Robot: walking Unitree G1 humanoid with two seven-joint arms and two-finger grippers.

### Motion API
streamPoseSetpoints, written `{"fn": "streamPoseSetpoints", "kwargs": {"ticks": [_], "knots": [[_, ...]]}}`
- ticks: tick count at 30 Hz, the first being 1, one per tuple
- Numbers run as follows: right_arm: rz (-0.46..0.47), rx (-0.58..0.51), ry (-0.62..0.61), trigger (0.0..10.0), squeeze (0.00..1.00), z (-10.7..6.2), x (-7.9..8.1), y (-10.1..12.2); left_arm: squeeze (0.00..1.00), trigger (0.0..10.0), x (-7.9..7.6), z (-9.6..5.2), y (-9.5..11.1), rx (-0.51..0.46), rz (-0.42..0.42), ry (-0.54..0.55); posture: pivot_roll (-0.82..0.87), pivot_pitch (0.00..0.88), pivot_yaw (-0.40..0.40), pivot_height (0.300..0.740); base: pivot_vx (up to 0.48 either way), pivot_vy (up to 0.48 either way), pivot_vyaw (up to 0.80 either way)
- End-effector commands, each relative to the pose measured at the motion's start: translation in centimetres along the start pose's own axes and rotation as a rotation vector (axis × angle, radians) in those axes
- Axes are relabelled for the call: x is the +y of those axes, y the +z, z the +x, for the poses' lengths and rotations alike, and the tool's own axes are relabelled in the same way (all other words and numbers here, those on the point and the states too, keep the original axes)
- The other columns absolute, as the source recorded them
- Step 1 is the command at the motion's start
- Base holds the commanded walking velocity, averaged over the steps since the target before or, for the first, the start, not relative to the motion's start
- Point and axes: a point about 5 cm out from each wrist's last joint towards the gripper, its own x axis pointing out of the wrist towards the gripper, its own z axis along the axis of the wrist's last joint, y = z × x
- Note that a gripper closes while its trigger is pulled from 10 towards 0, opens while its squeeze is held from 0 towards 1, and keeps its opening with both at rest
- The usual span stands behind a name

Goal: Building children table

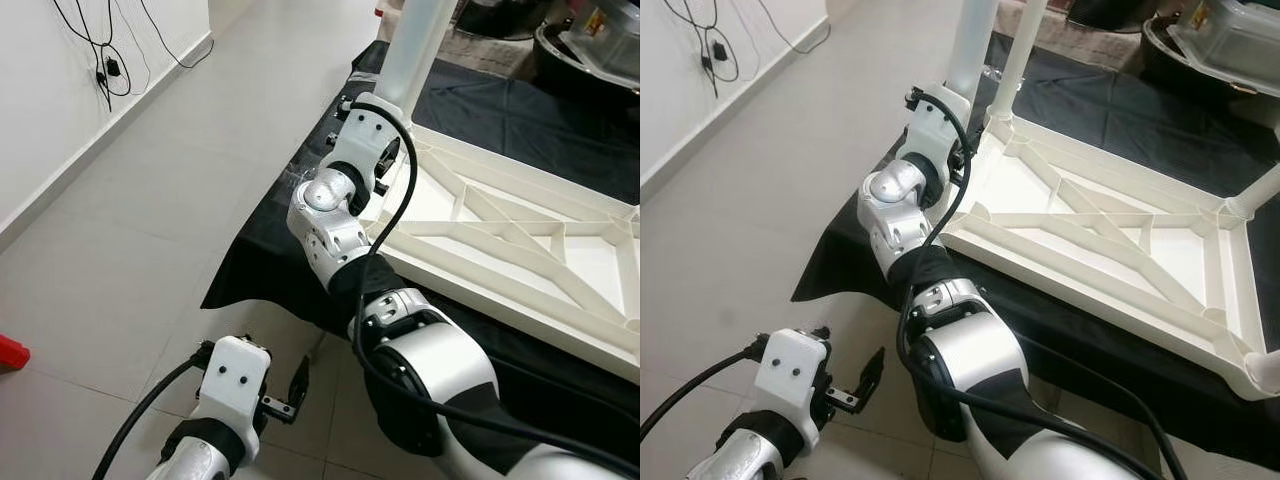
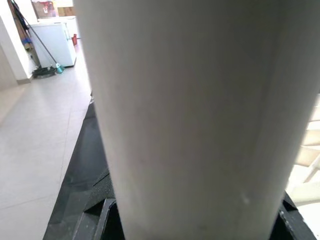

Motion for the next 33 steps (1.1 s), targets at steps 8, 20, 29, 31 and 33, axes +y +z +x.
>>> {"fn": "streamPoseSetpoints", "kwargs": {"ticks": [8,20,29,31,33], "knots": [[0.056,0.21,-0.07,10.0,1.0,-0.4,-1.0,-3.3,0.0,10.0,-0.6,-0.2,-0.4,0.01,0.006,-0.034,0.24,0.183,-0.123,0.74,0.0,0.0,0.0],[0.099,0.154,0.051,10.0,0.0,-0.8,-0.4,-2.9,0.0,10.0,-0.7,0.0,-0.8,0.021,0.023,-0.049,0.23,0.161,-0.114,0.74,0.0,0.0,0.0],[0.079,0.134,0.15,10.0,0.0,-0.7,-1.5,-4.3,0.0,10.0,-0.5,0.2,-1.1,0.022,0.024,-0.05,0.21,0.146,-0.107,0.74,0.0,0.0,0.0],[0.075,0.136,0.154,10.0,0.0,-0.6,-1.6,-4.4,0.0,10.0,-0.5,0.3,-1.2,0.022,0.025,-0.05,0.21,0.146,-0.107,0.74,0.0,0.0,0.0],[0.071,0.147,0.179,10.0,0.0,-0.7,-1.9,-4.8,0.0,10.0,-0.5,0.4,-1.3,0.023,0.026,-0.05,0.21,0.132,-0.106,0.74,0.0,0.0,0.0]]}}
